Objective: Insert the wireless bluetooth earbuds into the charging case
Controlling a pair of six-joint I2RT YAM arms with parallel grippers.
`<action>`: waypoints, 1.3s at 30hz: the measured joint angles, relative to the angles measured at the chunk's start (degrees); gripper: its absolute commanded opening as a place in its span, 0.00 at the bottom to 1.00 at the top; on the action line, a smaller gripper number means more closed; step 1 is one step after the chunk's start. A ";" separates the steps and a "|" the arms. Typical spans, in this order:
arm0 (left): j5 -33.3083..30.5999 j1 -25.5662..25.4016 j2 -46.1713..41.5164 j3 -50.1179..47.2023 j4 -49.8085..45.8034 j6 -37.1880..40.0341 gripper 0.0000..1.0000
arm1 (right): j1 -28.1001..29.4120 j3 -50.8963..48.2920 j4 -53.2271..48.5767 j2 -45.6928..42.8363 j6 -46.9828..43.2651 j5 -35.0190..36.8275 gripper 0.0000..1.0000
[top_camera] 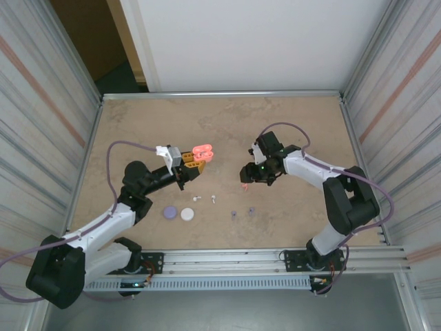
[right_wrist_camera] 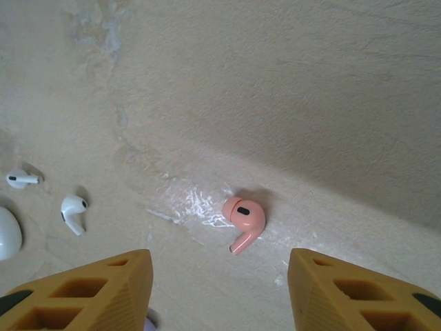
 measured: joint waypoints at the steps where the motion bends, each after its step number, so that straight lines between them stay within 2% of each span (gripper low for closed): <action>1: 0.00 0.00 -0.02 0.00 0.00 0.00 0.00 | 0.09 0.20 -0.02 0.35 0.00 0.02 0.51; 23: -0.02 0.00 -0.15 0.00 -0.04 0.22 0.00 | 1.70 3.63 -1.29 7.98 0.00 1.66 0.43; 39: -0.02 0.00 -0.15 0.00 -0.07 0.26 0.00 | 2.34 4.24 -1.49 10.14 -0.02 1.75 0.38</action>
